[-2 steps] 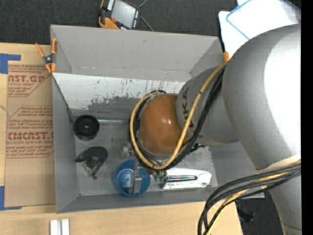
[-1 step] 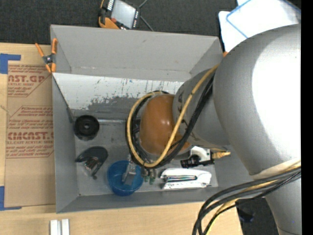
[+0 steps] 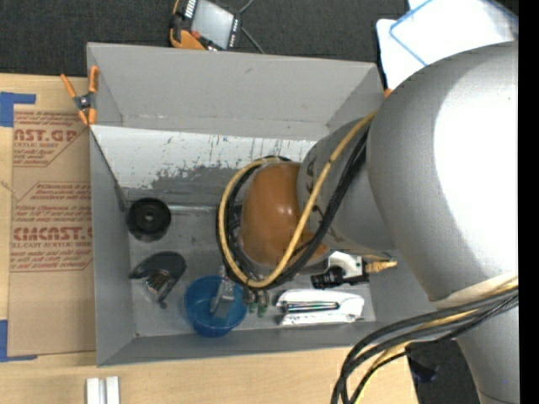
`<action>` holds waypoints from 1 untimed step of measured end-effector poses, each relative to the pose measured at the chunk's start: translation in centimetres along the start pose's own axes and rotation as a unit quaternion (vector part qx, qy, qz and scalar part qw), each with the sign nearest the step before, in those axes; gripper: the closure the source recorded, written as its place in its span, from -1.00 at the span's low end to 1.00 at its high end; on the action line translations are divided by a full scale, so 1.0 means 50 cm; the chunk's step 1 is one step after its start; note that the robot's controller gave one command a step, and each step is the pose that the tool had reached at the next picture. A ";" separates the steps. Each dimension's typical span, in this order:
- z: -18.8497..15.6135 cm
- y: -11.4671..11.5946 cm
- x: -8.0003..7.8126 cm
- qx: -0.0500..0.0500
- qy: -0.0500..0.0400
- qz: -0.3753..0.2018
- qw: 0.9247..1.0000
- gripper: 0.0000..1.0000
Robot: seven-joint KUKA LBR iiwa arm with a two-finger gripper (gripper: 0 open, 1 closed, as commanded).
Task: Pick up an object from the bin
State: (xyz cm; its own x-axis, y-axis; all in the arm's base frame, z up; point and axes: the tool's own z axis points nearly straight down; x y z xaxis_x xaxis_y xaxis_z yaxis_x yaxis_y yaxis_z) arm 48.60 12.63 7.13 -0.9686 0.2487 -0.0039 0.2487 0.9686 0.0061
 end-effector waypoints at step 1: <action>-0.063 -0.001 0.004 0.002 0.004 0.000 1.000 1.00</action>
Offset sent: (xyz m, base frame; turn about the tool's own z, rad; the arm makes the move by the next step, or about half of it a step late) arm -0.0022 -0.0006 0.0585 0.0000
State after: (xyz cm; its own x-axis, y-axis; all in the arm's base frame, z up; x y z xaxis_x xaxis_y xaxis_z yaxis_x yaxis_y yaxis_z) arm 48.36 12.60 10.27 -0.9687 0.2480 0.0039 0.2480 0.9688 0.0026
